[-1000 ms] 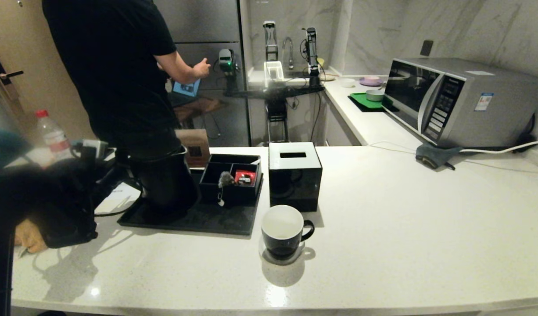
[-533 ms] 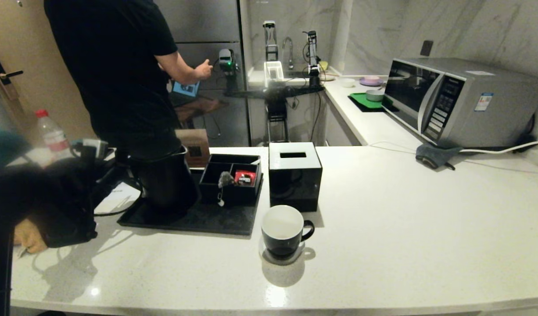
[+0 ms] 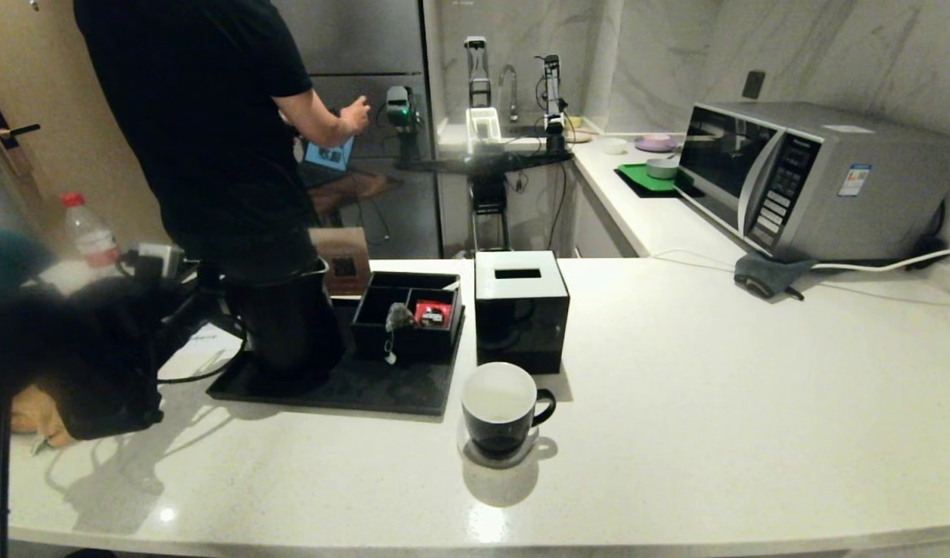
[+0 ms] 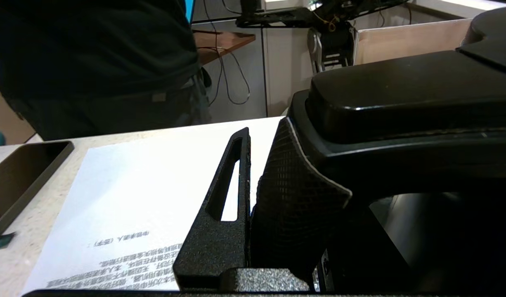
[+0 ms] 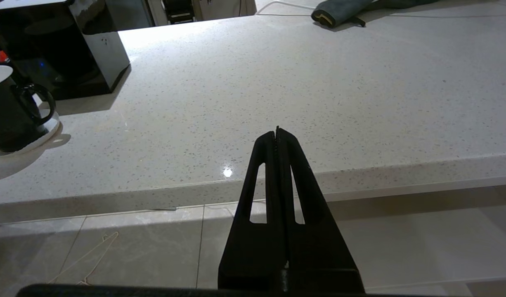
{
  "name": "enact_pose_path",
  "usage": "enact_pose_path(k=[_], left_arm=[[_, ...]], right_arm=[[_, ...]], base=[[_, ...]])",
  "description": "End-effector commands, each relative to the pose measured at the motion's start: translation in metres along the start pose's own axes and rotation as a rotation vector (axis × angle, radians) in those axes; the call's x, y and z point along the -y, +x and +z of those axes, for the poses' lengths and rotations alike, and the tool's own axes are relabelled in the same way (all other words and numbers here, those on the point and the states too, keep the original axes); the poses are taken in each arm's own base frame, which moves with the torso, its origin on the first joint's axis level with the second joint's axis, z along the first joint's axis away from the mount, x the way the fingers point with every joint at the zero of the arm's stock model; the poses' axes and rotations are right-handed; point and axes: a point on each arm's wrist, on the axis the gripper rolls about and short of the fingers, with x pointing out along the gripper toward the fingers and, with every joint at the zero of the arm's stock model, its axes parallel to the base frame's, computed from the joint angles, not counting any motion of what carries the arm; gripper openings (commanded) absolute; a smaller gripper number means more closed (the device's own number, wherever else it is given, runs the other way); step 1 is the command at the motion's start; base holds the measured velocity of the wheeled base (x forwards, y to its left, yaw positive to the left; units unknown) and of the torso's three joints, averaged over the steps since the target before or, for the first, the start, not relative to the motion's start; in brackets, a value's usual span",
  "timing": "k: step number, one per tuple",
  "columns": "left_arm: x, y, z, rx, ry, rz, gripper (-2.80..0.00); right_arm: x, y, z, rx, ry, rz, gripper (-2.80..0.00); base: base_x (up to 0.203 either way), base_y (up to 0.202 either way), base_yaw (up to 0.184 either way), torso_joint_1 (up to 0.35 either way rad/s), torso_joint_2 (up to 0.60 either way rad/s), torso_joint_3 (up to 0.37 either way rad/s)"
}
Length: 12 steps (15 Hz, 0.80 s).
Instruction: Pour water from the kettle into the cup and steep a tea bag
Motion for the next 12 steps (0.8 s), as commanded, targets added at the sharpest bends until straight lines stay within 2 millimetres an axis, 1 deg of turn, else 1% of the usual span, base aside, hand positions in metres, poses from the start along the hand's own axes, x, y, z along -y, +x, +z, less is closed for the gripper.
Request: enact_pose_path(k=[1, 12], left_arm=[[0.002, -0.002, 0.017, 0.069, 0.025, -0.005, -2.80], [0.006, -0.005, 0.029, 0.084, 0.025, -0.012, -2.80]], right_arm=[[0.000, 0.000, 0.000, -0.001, 0.001, 0.000, -2.80], [0.000, 0.000, 0.000, -0.001, 0.001, 0.000, -2.80]], base=[[0.000, 0.000, 0.000, 0.000, 0.00, 0.000], [0.000, 0.000, 0.000, 0.000, 0.00, 0.000]])
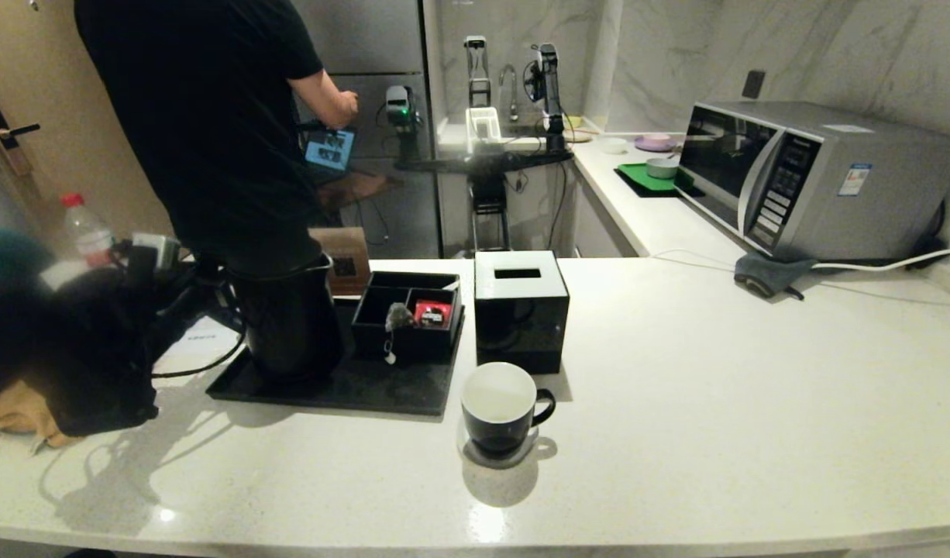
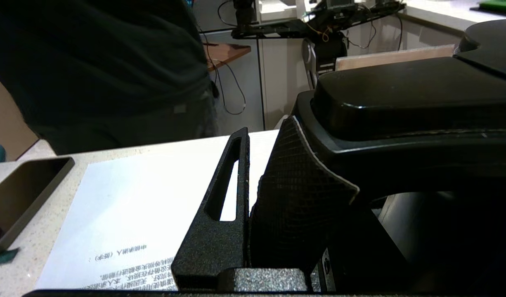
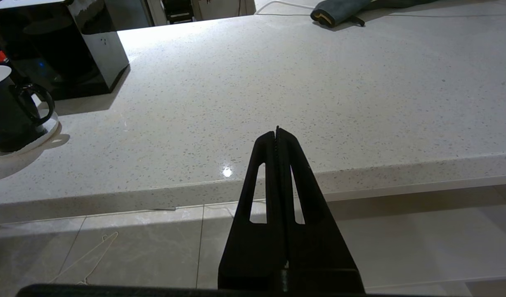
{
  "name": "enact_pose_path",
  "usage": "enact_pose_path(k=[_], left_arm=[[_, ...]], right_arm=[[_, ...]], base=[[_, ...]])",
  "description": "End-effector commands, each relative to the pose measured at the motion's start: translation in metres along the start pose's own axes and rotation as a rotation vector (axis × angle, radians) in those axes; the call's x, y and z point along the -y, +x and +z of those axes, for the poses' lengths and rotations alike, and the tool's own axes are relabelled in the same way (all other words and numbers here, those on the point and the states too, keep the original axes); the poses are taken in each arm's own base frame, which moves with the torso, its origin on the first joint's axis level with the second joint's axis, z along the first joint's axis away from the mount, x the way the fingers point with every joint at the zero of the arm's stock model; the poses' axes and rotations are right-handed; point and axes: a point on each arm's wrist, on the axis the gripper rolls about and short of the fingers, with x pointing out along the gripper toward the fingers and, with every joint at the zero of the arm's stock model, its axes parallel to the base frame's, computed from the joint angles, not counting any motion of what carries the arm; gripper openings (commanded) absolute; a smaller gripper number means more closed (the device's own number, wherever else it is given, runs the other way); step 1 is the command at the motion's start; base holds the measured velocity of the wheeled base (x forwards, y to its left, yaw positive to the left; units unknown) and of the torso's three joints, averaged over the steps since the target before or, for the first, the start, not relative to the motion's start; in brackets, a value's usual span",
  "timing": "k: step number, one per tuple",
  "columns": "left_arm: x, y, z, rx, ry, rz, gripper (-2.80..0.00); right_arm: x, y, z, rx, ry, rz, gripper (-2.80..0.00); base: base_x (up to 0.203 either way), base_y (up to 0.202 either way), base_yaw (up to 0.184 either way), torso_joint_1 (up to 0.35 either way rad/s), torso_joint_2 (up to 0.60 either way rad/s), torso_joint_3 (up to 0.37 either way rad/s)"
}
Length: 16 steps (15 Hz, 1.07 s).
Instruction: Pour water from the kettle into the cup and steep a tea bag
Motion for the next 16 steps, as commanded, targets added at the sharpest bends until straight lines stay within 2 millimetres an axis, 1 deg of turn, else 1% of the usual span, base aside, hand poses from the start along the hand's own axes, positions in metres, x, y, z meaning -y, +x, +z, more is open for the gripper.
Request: enact_pose_path(k=[1, 5, 11, 14, 16], left_arm=[[0.000, -0.001, 0.012, 0.060, 0.023, -0.002, -2.80], [0.003, -0.007, 0.021, 0.061, 0.021, -0.007, -2.80], [0.016, -0.013, 0.035, 0.067, 0.017, -0.031, -2.80], [0.021, -0.018, 0.045, 0.080, 0.016, -0.038, -2.80], [0.028, -0.021, 0.052, 0.086, 0.014, -0.051, -2.80]], right_arm=[[0.000, 0.000, 0.000, -0.001, 0.000, 0.000, -2.80], [0.000, 0.000, 0.000, -0.001, 0.000, 0.000, -2.80], [0.000, 0.000, 0.000, -0.001, 0.000, 0.000, -2.80], [0.000, 0.000, 0.000, -0.001, 0.000, 0.000, -2.80], [0.000, 0.000, 0.000, -0.001, 0.000, 0.000, -2.80]], base=[[0.000, 0.000, 0.000, 0.000, 0.00, 0.000], [0.000, 0.000, 0.000, 0.000, 0.00, 0.000], [0.000, 0.000, 0.000, 0.000, 0.00, 0.000], [0.000, 0.000, 0.000, 0.000, 0.00, 0.000], [0.000, 0.000, 0.000, 0.000, 0.00, 0.000]])
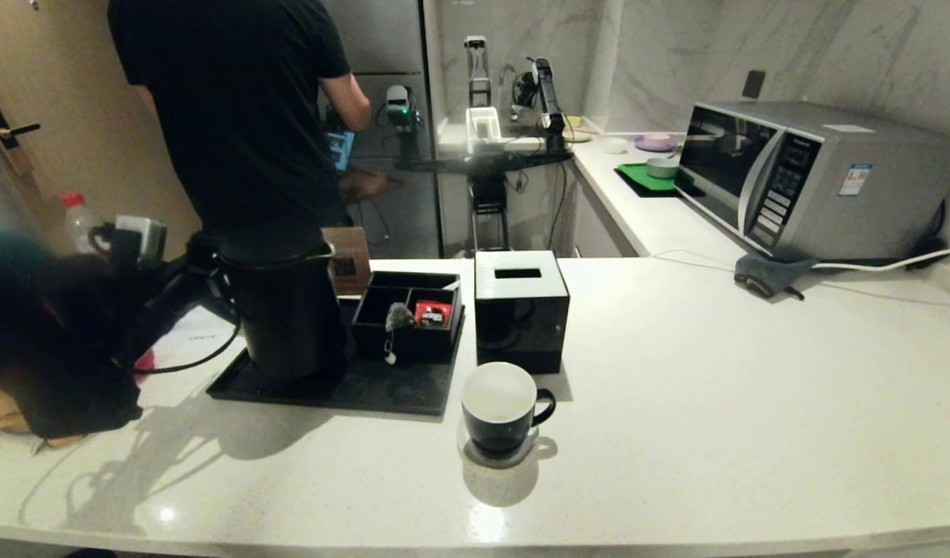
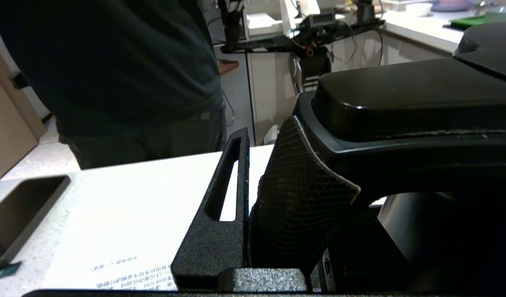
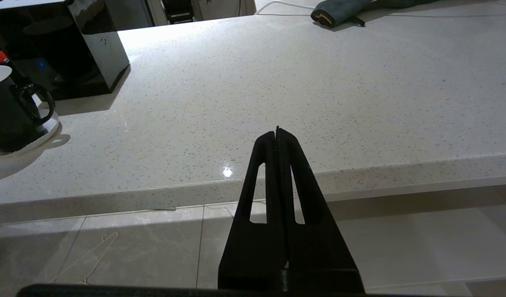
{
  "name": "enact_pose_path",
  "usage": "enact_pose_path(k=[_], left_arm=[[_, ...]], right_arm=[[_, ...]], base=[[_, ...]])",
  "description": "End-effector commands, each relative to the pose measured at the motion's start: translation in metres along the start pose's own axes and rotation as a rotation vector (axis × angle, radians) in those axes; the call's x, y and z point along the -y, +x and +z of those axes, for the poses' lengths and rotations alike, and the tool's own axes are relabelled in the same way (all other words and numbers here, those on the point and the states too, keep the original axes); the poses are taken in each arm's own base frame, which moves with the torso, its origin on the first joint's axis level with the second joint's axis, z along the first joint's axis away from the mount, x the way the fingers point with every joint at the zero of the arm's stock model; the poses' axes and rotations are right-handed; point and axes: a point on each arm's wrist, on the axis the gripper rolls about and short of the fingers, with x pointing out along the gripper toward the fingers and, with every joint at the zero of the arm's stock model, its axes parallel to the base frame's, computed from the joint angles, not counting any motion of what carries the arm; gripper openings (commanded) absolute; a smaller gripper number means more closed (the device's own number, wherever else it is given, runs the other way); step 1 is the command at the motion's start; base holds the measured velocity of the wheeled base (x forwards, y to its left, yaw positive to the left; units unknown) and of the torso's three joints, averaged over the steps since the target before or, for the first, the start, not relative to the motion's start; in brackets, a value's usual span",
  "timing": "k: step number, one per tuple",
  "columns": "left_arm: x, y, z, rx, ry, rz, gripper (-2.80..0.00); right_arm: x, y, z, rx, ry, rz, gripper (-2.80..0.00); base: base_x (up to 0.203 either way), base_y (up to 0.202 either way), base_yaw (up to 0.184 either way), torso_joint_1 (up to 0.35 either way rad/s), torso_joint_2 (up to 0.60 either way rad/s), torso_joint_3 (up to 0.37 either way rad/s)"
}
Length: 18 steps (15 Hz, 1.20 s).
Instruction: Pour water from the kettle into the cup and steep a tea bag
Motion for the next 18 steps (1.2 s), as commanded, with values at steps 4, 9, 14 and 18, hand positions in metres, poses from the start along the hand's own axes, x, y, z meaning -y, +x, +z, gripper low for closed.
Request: enact_pose_path(k=[4, 9, 14, 18], left_arm=[[0.020, -0.013, 0.028, 0.063, 0.017, -0.040, -2.80], [0.038, -0.019, 0.047, 0.095, 0.022, -0.086, -2.80], [0.067, -0.036, 0.049, 0.054, -0.004, -0.146, -2.80], [0.080, -0.044, 0.048, 0.032, -0.014, -0.177, -2.80]], right_arm=[[0.000, 0.000, 0.000, -0.001, 0.000, 0.000, -2.80], [0.000, 0.000, 0.000, -0.001, 0.000, 0.000, -2.80], [0.000, 0.000, 0.000, -0.001, 0.000, 0.000, -2.80], [0.000, 0.000, 0.000, -0.001, 0.000, 0.000, -2.80]], base=[[0.000, 0.000, 0.000, 0.000, 0.00, 0.000], [0.000, 0.000, 0.000, 0.000, 0.00, 0.000], [0.000, 0.000, 0.000, 0.000, 0.00, 0.000], [0.000, 0.000, 0.000, 0.000, 0.00, 0.000]])
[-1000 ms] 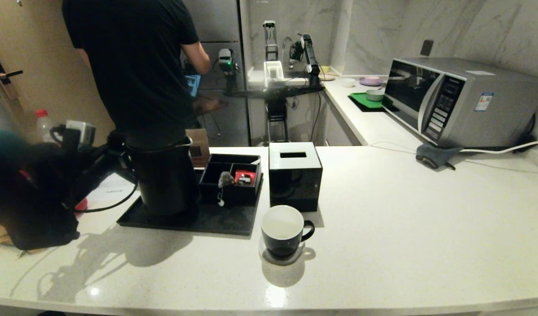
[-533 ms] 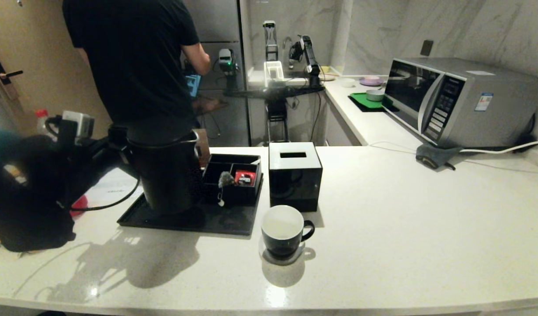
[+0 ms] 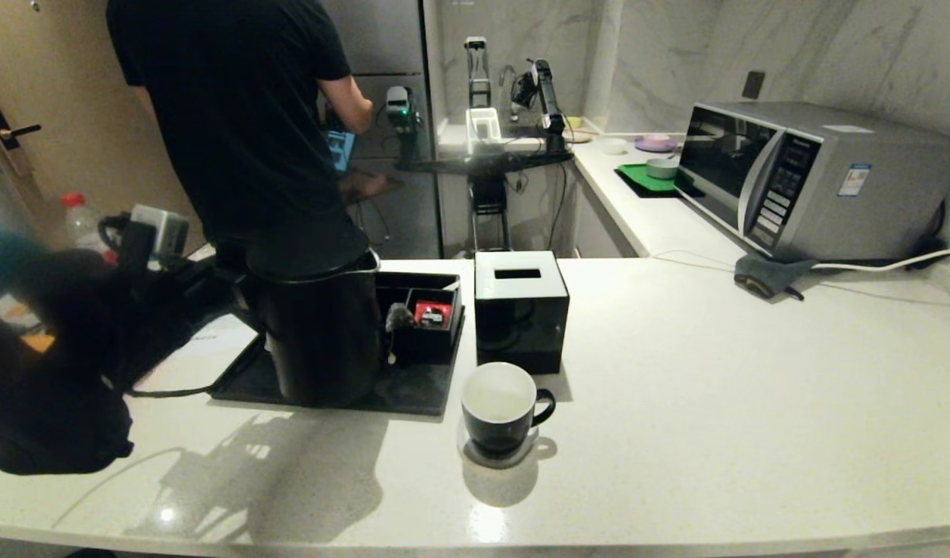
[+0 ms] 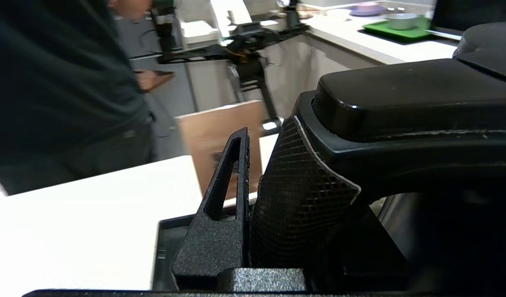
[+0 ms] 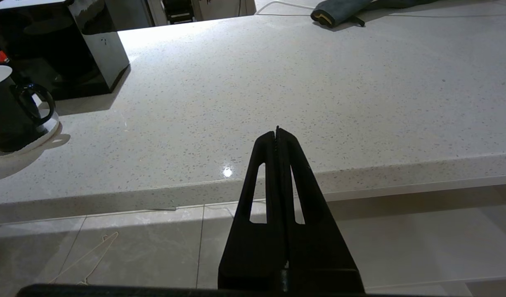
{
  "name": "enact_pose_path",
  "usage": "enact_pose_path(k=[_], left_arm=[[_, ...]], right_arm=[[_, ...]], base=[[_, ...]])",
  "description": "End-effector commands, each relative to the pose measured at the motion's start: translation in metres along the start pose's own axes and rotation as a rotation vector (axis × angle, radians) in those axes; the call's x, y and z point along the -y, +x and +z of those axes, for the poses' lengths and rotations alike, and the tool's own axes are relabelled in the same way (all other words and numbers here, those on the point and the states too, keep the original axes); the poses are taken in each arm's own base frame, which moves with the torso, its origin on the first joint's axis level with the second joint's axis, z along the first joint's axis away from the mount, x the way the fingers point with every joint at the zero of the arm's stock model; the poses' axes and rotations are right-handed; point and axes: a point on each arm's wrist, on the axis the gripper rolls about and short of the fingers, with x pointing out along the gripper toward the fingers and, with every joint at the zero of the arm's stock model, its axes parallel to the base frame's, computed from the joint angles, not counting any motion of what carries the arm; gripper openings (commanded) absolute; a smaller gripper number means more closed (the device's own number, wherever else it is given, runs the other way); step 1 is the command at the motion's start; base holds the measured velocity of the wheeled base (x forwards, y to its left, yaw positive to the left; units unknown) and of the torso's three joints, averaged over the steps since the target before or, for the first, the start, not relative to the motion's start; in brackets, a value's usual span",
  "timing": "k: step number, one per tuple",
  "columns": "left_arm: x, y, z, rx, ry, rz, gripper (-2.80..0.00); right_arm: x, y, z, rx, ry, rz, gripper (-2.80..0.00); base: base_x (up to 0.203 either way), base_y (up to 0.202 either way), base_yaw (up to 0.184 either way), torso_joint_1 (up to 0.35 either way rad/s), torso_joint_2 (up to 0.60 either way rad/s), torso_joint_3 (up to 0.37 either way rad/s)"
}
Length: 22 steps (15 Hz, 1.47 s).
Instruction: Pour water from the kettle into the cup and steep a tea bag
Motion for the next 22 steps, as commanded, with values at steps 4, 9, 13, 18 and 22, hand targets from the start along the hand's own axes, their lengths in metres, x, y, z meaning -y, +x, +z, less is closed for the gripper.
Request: enact_pose_path(k=[4, 9, 13, 18, 22], left_arm=[[0.018, -0.011, 0.004, 0.014, 0.016, -0.044, -2.80], [0.036, -0.014, 0.000, -0.009, 0.057, -0.094, -2.80], [0.043, -0.012, -0.002, -0.011, 0.094, -0.121, -2.80], [0.046, -0.010, -0.005, -0.015, 0.126, -0.131, -2.80], [0.045, -0.007, -0.007, -0.017, 0.142, -0.131, -2.80]], right_arm=[[0.000, 0.000, 0.000, -0.001, 0.001, 0.000, -2.80], [0.000, 0.000, 0.000, -0.001, 0.001, 0.000, -2.80], [0.000, 0.000, 0.000, -0.001, 0.001, 0.000, -2.80], [0.000, 0.000, 0.000, -0.001, 0.001, 0.000, -2.80], [0.000, 0.000, 0.000, -0.001, 0.001, 0.000, -2.80]], base=[[0.000, 0.000, 0.000, 0.000, 0.00, 0.000], [0.000, 0.000, 0.000, 0.000, 0.00, 0.000], [0.000, 0.000, 0.000, 0.000, 0.00, 0.000], [0.000, 0.000, 0.000, 0.000, 0.00, 0.000], [0.000, 0.000, 0.000, 0.000, 0.00, 0.000]])
